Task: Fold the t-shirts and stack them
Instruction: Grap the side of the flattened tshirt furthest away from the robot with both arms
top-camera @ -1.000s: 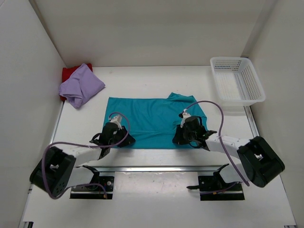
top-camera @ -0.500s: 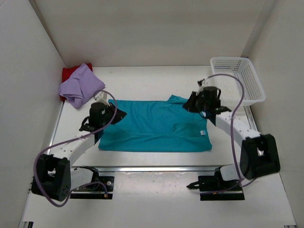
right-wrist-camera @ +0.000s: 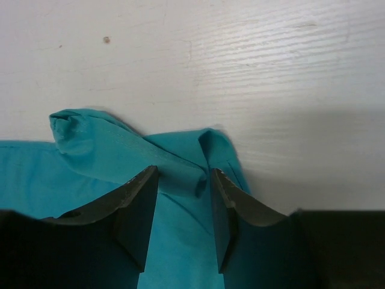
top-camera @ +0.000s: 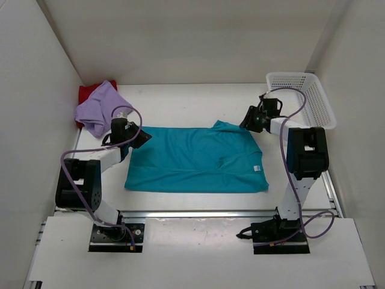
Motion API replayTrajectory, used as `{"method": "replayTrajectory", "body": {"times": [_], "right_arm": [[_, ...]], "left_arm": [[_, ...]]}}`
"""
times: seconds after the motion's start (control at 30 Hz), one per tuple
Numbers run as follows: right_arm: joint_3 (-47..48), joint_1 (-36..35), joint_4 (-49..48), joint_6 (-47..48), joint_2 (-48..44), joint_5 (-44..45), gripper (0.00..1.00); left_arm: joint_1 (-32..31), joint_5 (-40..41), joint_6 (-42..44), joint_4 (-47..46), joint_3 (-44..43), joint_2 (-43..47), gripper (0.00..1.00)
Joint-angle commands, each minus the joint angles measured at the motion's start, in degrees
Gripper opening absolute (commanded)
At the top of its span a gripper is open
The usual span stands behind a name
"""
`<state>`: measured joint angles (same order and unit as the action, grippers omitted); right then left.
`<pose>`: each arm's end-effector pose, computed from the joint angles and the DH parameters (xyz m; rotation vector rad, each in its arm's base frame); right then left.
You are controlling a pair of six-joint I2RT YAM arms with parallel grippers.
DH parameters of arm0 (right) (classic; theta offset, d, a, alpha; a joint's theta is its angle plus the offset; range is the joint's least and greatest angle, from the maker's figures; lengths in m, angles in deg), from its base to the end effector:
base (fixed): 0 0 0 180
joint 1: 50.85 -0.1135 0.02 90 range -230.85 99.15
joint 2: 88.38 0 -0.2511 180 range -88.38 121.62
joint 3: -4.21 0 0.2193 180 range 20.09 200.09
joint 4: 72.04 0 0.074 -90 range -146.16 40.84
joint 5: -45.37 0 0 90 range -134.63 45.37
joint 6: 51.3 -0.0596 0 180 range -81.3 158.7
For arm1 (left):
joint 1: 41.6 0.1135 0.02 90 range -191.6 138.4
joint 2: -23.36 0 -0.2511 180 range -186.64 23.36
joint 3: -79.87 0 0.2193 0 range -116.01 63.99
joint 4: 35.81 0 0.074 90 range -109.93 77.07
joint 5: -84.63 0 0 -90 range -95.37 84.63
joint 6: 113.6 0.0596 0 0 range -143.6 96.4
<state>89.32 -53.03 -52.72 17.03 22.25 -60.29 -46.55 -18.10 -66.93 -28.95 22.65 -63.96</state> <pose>0.3986 0.0313 0.1614 0.2680 2.3625 0.5234 0.3013 -0.0393 0.1749 -0.6317 2.2024 -0.6997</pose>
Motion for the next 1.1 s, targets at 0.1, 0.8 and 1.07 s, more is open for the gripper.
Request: {"method": "replayTrajectory", "body": {"times": [0.1,0.8,1.07], "right_arm": [[4.9,0.5,-2.9,-1.5,3.2,-5.6,0.31],[-21.3,0.6,-20.5,-2.9,-14.8,-6.2,0.44],[-8.8,1.2,-16.9,-3.6,-9.0,-7.1,0.28]], "left_arm": [[0.0,0.7,1.1,-0.2,-5.3,-2.1,0.23],[2.5,1.4,1.5,1.8,-10.3,-8.6,0.22],[4.2,3.1,3.7,4.0,-14.2,-9.5,0.22]]}}
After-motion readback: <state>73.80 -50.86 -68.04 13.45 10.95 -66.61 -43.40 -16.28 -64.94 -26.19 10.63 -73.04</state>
